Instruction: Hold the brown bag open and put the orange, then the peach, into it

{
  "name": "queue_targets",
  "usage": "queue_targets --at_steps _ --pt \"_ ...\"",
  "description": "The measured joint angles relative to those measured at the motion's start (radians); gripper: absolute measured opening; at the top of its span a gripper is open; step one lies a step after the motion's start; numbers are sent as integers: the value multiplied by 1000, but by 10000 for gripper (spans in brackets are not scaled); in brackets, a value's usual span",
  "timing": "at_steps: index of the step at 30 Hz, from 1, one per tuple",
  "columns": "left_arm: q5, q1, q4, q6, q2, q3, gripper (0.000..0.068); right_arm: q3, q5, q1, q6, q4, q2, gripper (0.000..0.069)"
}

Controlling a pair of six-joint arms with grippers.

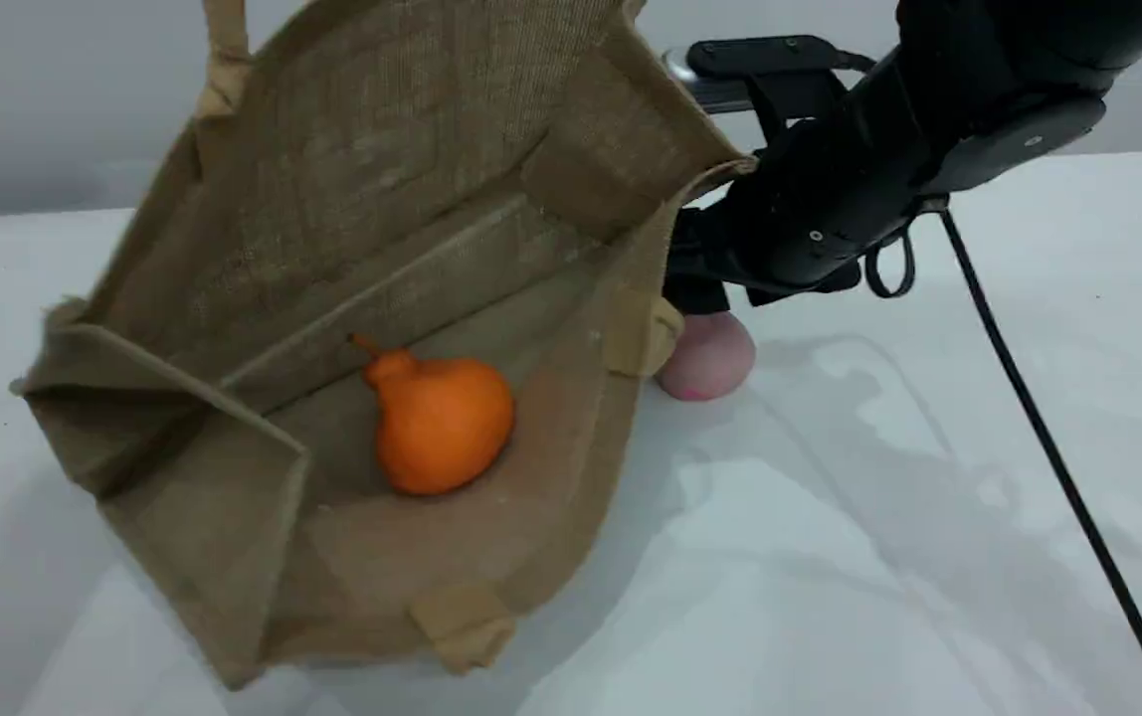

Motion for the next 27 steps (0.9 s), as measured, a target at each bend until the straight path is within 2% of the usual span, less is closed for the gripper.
queue_targets --at_steps 12,19,22,27 --pt "0 0 0 -23 0 0 78 -23 -1 0 1 -1 57 488" --pt "1 0 0 -23 0 0 78 -30 42 0 0 -4 103 480" --pt "1 0 0 -23 0 0 78 -30 34 0 0 -4 102 393" --pt "1 0 0 -23 0 0 78 -30 -35 0 0 -1 101 90"
